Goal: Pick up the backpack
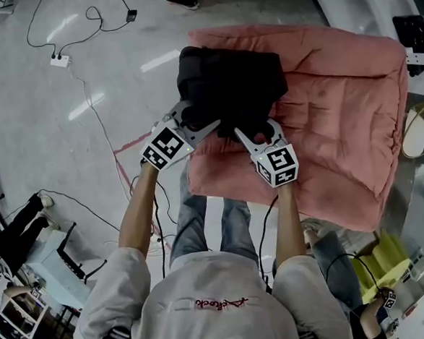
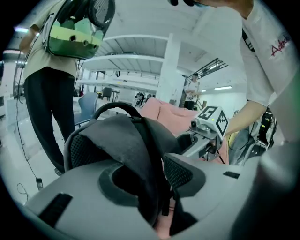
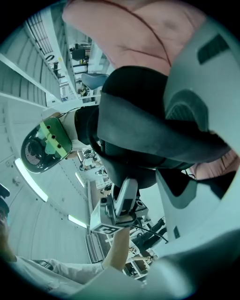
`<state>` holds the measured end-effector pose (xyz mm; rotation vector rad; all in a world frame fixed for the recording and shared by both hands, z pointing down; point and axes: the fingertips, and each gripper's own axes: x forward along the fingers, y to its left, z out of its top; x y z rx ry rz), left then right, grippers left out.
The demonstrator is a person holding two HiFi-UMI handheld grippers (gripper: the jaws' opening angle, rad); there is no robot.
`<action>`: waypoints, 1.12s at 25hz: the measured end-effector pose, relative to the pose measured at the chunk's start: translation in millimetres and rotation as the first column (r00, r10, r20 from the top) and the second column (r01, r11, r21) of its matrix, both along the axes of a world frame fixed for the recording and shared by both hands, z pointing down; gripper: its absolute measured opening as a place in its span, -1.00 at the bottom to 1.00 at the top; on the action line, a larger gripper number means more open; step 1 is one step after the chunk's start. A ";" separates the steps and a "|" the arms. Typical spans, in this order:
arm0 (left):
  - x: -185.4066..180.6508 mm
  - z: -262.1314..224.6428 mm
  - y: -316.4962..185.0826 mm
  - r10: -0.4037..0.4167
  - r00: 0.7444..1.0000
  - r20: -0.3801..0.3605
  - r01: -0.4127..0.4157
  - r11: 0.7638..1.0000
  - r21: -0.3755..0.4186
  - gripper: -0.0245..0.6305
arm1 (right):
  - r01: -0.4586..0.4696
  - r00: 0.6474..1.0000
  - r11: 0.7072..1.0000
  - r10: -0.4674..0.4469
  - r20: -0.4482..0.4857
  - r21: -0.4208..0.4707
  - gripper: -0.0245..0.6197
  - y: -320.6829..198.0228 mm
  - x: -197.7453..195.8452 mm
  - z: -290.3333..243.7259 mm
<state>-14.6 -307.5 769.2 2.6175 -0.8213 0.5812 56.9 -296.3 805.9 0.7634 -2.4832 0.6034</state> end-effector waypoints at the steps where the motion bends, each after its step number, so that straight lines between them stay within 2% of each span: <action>1: 2.3 -1.3 -3.7 -0.008 1.000 -0.015 0.008 1.000 0.005 -0.42 | 0.002 1.000 1.000 -0.002 0.004 -0.001 -0.11 0.7 -0.7 -0.5; 7: 9.3 -7.6 -27.4 -0.080 0.992 -0.096 0.079 0.997 -0.015 -0.50 | 0.017 0.999 1.000 -0.016 0.050 -0.017 -0.15 1.1 -4.6 -4.0; 9: 14.4 -24.1 -31.3 -0.094 0.982 -0.166 0.094 0.996 -0.008 -0.51 | 0.040 0.997 0.999 -0.038 0.066 -0.031 -0.18 3.0 -7.5 -3.7; 11: 17.1 -38.1 -41.2 -0.118 0.964 -0.236 0.122 0.992 0.003 -0.63 | 0.060 0.996 0.998 -0.057 0.075 -0.037 -0.21 3.4 -10.9 -2.5; 13: 17.2 -42.4 -46.6 -0.121 0.957 -0.264 0.127 0.992 0.004 -0.66 | 0.062 0.994 0.997 -0.058 0.092 -0.040 -0.21 2.3 -14.0 -4.2; 17: 13.9 -38.5 -40.3 -0.084 0.968 -0.237 0.087 0.996 0.002 -0.70 | 0.116 0.987 0.993 -0.113 0.114 -0.024 -0.29 -3.1 -26.0 -15.1; 20: 11.5 -32.3 -35.5 -0.075 0.973 -0.217 0.075 0.997 -0.005 -0.73 | 0.128 0.974 0.992 -0.122 0.189 -0.017 -0.40 -13.3 -39.0 -30.2; 23: 9.4 -33.1 -33.7 -0.072 0.975 -0.211 0.072 0.997 -0.009 -0.73 | 0.134 0.965 0.991 -0.129 0.230 -0.009 -0.41 -23.0 -50.3 -39.1; 25: 7.9 -34.1 -32.8 -0.066 0.976 -0.209 0.065 0.998 -0.011 -0.73 | 0.125 0.959 0.992 -0.118 0.260 -0.010 -0.45 -28.7 -51.6 -45.7; 28: 7.9 -33.5 -31.2 -0.054 0.977 -0.207 0.052 0.999 -0.018 -0.74 | 0.071 0.934 0.997 -0.059 0.353 -0.021 -0.46 -42.3 -43.3 -63.2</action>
